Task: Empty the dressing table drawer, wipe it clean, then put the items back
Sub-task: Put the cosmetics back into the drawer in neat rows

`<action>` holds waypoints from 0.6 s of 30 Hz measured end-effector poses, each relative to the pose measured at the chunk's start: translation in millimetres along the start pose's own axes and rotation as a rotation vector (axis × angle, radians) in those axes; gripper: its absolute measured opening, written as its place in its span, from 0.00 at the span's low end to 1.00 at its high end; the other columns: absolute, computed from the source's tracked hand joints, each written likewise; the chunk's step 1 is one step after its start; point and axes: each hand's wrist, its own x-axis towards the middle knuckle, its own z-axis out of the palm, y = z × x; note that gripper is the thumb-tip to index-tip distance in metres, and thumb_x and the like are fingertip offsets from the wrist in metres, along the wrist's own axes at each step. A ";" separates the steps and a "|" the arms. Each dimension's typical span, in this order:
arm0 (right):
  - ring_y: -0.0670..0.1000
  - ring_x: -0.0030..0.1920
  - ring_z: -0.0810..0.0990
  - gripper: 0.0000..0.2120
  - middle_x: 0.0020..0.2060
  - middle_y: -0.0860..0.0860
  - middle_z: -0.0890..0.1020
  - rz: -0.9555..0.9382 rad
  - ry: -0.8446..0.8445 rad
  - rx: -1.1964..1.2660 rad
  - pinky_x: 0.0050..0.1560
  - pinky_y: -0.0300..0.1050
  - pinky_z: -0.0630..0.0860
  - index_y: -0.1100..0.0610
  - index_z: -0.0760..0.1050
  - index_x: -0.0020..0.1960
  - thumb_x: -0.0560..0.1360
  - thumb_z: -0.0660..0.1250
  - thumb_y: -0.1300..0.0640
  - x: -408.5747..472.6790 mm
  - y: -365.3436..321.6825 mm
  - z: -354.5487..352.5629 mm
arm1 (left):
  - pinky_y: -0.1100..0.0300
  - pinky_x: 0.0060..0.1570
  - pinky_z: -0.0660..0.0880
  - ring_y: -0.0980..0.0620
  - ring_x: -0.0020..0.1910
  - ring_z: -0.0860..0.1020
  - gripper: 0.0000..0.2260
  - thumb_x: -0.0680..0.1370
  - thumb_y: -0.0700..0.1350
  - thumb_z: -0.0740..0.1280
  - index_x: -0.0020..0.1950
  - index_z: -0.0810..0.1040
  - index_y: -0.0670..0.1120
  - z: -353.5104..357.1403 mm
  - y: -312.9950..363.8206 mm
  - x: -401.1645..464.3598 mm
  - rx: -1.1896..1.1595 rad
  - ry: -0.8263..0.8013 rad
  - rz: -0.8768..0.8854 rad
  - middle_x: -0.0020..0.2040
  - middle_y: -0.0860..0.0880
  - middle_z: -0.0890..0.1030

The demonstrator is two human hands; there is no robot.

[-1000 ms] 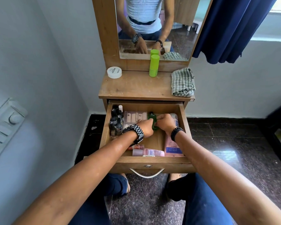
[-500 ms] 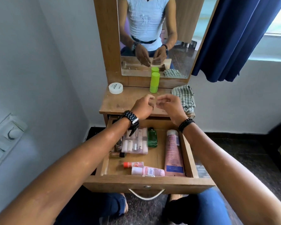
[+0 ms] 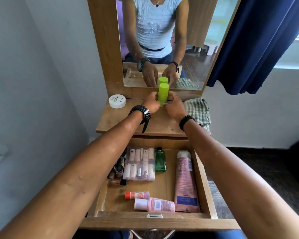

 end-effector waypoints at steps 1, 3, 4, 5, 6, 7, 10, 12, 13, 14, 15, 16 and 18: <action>0.52 0.60 0.76 0.25 0.61 0.54 0.78 -0.009 -0.001 0.000 0.62 0.48 0.73 0.57 0.67 0.69 0.73 0.65 0.67 0.5 0.1 0.9 | 0.54 0.62 0.69 0.44 0.62 0.73 0.18 0.74 0.34 0.62 0.65 0.70 0.39 1.6 -2.0 1.7 0.002 0.008 0.003 0.63 0.41 0.75; 0.53 0.60 0.76 0.24 0.61 0.54 0.78 -0.019 0.021 0.015 0.62 0.50 0.73 0.58 0.68 0.68 0.73 0.66 0.66 2.3 2.4 2.0 | 0.54 0.59 0.71 0.44 0.60 0.74 0.17 0.74 0.34 0.62 0.63 0.72 0.40 4.0 -5.9 3.3 0.028 0.057 0.005 0.60 0.42 0.77; 0.53 0.59 0.77 0.23 0.60 0.55 0.79 -0.021 0.033 0.018 0.62 0.51 0.74 0.58 0.69 0.67 0.73 0.67 0.65 2.0 4.1 1.8 | 0.55 0.57 0.72 0.44 0.58 0.75 0.15 0.75 0.35 0.63 0.61 0.74 0.40 5.4 -7.9 2.6 0.045 0.090 0.010 0.59 0.42 0.78; 0.53 0.59 0.78 0.22 0.59 0.55 0.79 -0.028 0.042 0.014 0.61 0.53 0.75 0.59 0.71 0.66 0.73 0.68 0.64 0.3 5.2 1.0 | 0.55 0.54 0.73 0.45 0.56 0.77 0.13 0.75 0.37 0.63 0.59 0.75 0.41 6.4 -9.9 1.4 0.059 0.123 0.014 0.57 0.42 0.79; 0.53 0.57 0.79 0.20 0.58 0.55 0.80 -0.035 0.046 0.009 0.60 0.53 0.75 0.59 0.72 0.64 0.73 0.69 0.63 -2.6 7.3 0.1 | 0.56 0.52 0.73 0.45 0.54 0.78 0.11 0.75 0.39 0.65 0.57 0.76 0.41 7.1 -10.7 -1.6 0.063 0.147 0.018 0.55 0.42 0.80; 0.53 0.56 0.79 0.19 0.57 0.55 0.81 -0.044 0.046 0.009 0.59 0.54 0.76 0.59 0.73 0.63 0.72 0.69 0.63 -7.6 8.5 -1.4 | 0.56 0.51 0.74 0.45 0.53 0.78 0.10 0.75 0.40 0.66 0.56 0.77 0.41 7.4 -11.3 -5.1 0.061 0.165 0.026 0.54 0.43 0.81; 0.52 0.54 0.80 0.18 0.55 0.54 0.82 -0.067 0.021 0.041 0.57 0.52 0.78 0.59 0.75 0.62 0.73 0.70 0.61 -29.3 11.3 -8.7 | 0.55 0.51 0.75 0.46 0.52 0.79 0.10 0.76 0.41 0.66 0.57 0.77 0.42 5.2 -10.5 -22.4 0.080 0.145 0.065 0.53 0.43 0.81; 0.51 0.52 0.82 0.16 0.53 0.54 0.82 -0.095 -0.003 0.016 0.55 0.53 0.79 0.57 0.76 0.59 0.72 0.71 0.59 -48.1 13.1 -16.0 | 0.54 0.53 0.76 0.46 0.52 0.79 0.13 0.77 0.41 0.65 0.60 0.75 0.42 3.3 -9.0 -40.8 0.119 0.096 0.102 0.54 0.43 0.80; 0.52 0.51 0.82 0.14 0.53 0.54 0.83 -0.102 -0.024 0.025 0.53 0.54 0.79 0.57 0.77 0.57 0.72 0.71 0.59 -58.6 12.8 -20.1 | 0.53 0.54 0.76 0.46 0.52 0.79 0.14 0.77 0.42 0.65 0.62 0.74 0.43 3.2 -8.8 -50.2 0.141 0.079 0.121 0.54 0.43 0.80; 0.53 0.50 0.82 0.13 0.53 0.56 0.83 -0.104 -0.050 0.056 0.51 0.54 0.80 0.56 0.77 0.56 0.72 0.71 0.60 -70.2 12.3 -23.6 | 0.54 0.54 0.76 0.46 0.52 0.78 0.15 0.77 0.42 0.65 0.63 0.74 0.43 3.4 -8.9 -61.2 0.164 0.067 0.137 0.54 0.43 0.80; 0.54 0.49 0.83 0.12 0.53 0.57 0.82 -0.105 -0.076 0.087 0.50 0.52 0.80 0.56 0.77 0.55 0.72 0.71 0.61 -82.2 11.3 -26.8 | 0.54 0.53 0.76 0.46 0.52 0.78 0.15 0.77 0.42 0.65 0.63 0.74 0.43 3.9 -9.4 -71.9 0.182 0.060 0.150 0.54 0.43 0.80; 0.54 0.49 0.83 0.13 0.53 0.57 0.83 -0.110 -0.098 0.116 0.50 0.51 0.80 0.58 0.76 0.56 0.72 0.71 0.62 -94.6 10.2 -29.8 | 0.56 0.52 0.76 0.46 0.51 0.78 0.14 0.77 0.43 0.65 0.62 0.74 0.43 4.4 -9.8 -83.4 0.193 0.053 0.164 0.54 0.44 0.80; 0.54 0.50 0.84 0.16 0.52 0.56 0.83 -0.125 -0.134 0.146 0.53 0.49 0.80 0.60 0.76 0.59 0.72 0.71 0.63 -117.4 8.9 -34.8 | 0.57 0.50 0.75 0.47 0.51 0.78 0.14 0.77 0.43 0.65 0.62 0.74 0.43 5.1 -11.0 -105.1 0.201 0.041 0.199 0.53 0.44 0.80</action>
